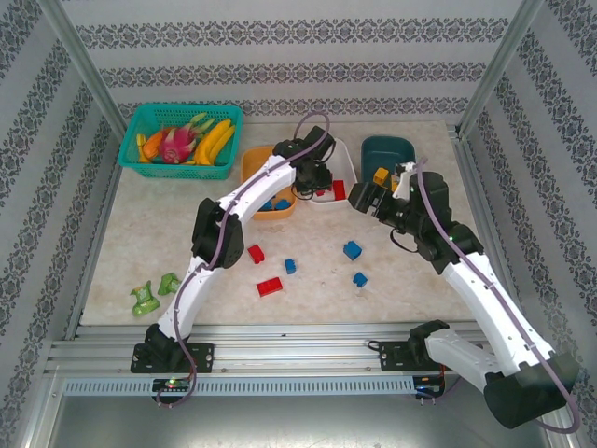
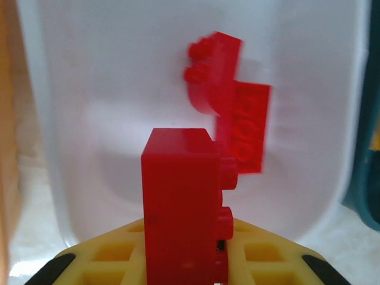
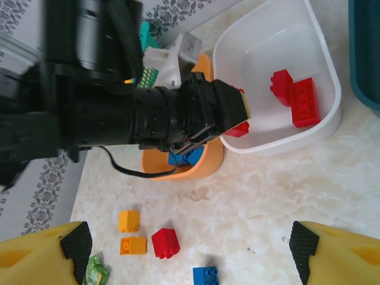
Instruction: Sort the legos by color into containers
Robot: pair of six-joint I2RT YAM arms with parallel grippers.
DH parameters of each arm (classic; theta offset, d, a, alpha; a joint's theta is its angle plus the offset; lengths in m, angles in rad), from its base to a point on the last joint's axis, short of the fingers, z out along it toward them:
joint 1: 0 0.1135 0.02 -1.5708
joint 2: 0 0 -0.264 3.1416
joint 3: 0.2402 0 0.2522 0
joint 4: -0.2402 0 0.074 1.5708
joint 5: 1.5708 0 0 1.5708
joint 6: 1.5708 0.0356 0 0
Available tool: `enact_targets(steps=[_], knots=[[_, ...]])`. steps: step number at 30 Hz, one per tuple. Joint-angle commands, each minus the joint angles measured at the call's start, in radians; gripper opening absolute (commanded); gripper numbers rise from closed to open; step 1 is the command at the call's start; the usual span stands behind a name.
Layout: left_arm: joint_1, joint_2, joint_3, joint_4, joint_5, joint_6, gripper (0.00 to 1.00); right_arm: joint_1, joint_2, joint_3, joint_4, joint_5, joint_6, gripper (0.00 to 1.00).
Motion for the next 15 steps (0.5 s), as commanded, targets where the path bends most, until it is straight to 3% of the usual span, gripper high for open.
enact_targets(steps=[1,15], knots=[[0.016,0.023,0.048,0.063,0.035,0.047,0.26,-0.014,-0.047,-0.033,-0.014,0.025,0.020,0.89],[0.034,0.118,0.097,0.064,0.083,0.001,0.39,-0.021,-0.028,-0.062,-0.018,0.009,0.028,0.89]])
